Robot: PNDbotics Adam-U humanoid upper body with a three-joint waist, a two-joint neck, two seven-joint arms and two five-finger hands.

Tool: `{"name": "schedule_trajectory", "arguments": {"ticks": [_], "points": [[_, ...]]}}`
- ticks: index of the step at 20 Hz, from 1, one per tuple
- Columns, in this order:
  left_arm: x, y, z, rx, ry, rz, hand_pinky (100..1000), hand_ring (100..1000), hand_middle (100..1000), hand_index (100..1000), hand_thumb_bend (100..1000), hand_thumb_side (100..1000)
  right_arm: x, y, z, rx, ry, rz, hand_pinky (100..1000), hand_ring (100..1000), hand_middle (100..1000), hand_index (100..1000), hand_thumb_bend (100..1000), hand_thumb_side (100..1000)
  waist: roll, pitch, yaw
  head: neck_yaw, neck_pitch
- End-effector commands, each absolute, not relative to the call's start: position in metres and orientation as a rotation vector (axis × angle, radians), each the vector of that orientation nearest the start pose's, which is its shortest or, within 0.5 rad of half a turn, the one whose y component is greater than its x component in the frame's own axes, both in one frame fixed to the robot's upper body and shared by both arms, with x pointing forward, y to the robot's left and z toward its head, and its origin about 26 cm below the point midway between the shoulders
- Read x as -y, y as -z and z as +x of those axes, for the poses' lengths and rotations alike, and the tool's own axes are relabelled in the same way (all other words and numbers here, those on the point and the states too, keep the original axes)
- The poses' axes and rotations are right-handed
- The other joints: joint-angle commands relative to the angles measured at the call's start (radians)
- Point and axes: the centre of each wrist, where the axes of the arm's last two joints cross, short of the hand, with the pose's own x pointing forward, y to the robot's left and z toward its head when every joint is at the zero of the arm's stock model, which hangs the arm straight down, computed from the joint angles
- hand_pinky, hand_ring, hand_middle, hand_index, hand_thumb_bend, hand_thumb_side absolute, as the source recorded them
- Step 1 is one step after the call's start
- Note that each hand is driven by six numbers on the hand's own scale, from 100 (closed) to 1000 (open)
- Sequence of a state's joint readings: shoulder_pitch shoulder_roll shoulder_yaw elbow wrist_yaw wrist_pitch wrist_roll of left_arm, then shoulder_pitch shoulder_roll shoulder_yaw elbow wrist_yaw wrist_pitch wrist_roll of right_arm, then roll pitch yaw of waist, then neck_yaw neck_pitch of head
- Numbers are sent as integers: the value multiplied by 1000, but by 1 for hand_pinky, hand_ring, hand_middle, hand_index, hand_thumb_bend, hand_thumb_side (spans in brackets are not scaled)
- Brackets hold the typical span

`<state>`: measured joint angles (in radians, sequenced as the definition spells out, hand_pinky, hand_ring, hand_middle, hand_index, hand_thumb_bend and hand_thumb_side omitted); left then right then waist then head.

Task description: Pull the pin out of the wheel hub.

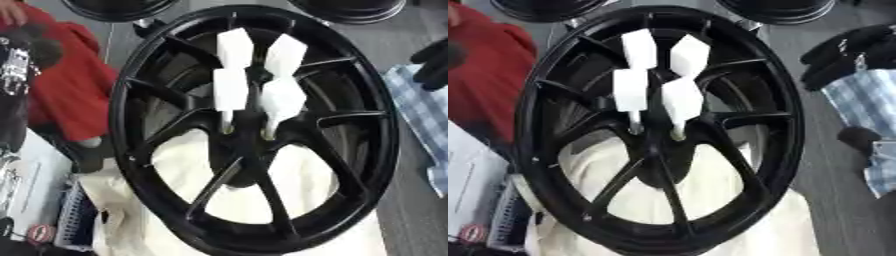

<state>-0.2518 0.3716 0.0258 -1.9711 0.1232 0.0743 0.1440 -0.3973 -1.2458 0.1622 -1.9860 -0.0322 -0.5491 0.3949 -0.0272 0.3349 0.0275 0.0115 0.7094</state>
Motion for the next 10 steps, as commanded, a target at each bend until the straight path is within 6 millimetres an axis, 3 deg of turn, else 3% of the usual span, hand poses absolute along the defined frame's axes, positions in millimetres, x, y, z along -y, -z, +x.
{"name": "schedule_trajectory", "arguments": {"ticks": [1,10], "points": [[-284,-201,295,2186,193,200,829,719,627,794,100,680,323,-324,279,-2266,2469,492,874,886,758,817,243,466,-1,-15,1,-12,-5],[-287,-203,295,2193,176,227,828,720,629,793,100,679,308,-328,282,-2253,2512,419,874,890,765,850,271,497,0,-16,0,-28,46]]}}
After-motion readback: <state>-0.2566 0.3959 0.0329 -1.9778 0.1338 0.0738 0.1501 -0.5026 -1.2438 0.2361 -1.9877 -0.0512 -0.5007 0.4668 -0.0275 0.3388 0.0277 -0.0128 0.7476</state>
